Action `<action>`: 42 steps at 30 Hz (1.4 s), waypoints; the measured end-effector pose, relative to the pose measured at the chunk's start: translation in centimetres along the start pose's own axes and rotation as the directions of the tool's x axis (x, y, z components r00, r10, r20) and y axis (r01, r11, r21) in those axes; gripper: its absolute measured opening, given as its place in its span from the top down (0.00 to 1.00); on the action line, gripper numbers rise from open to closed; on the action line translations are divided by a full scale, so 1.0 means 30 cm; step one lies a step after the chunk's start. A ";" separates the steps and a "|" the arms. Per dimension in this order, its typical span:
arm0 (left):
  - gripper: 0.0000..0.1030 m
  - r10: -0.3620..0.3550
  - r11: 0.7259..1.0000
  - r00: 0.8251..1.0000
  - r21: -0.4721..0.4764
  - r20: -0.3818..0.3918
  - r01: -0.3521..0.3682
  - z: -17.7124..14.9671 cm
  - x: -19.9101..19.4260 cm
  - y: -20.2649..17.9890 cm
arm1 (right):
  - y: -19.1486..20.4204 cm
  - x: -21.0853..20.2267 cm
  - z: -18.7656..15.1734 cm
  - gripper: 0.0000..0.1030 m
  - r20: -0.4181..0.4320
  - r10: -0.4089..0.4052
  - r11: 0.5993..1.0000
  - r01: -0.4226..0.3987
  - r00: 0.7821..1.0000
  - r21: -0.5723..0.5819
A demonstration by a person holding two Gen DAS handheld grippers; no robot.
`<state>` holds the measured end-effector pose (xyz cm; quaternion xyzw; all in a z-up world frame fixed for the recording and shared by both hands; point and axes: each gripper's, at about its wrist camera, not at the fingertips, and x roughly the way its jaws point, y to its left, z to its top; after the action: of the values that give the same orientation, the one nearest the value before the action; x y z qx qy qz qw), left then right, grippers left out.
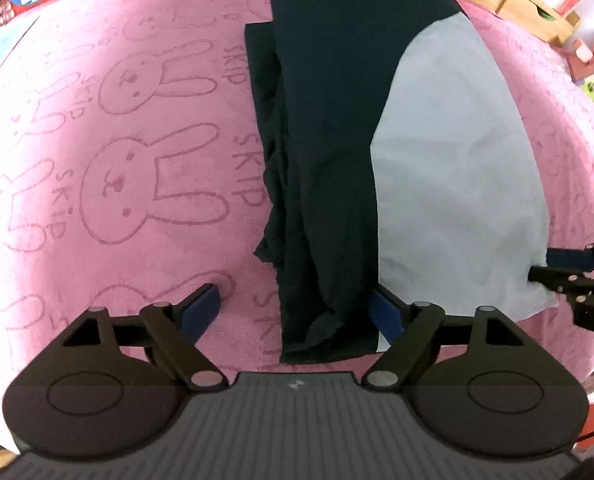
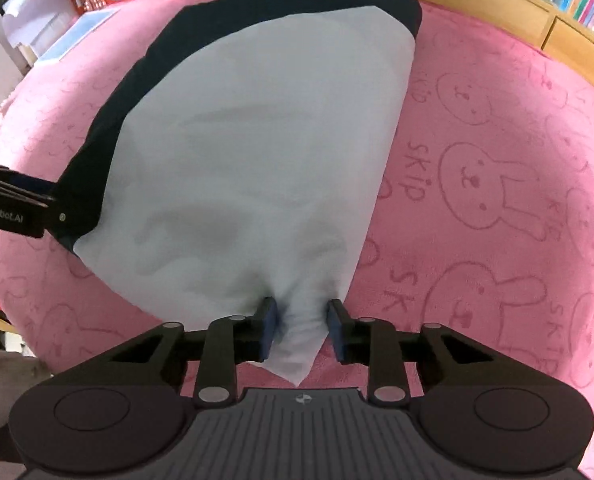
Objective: Fold clothes
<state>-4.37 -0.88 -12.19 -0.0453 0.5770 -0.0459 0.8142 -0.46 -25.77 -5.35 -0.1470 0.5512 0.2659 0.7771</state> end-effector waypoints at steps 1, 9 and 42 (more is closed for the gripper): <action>0.19 0.001 1.000 1.000 0.004 0.005 -0.001 -0.003 0.000 -0.002 | 0.002 -0.001 -0.003 0.70 0.002 -0.004 1.000 0.004 1.000 -0.002; 0.18 -0.013 1.000 1.000 0.006 0.006 0.013 0.002 0.001 0.005 | -0.032 -0.026 0.006 0.63 -0.028 0.029 0.998 -0.028 0.999 0.053; 0.12 0.001 1.000 1.000 -0.003 0.011 -0.001 0.043 -0.121 -0.015 | -0.101 -0.247 0.006 0.16 0.138 -0.011 1.000 0.010 0.990 0.008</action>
<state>-4.37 -0.84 -8.30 -0.0465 0.5728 -0.0445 0.8172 -0.43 -30.00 1.45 -0.1282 0.4965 0.2693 0.8152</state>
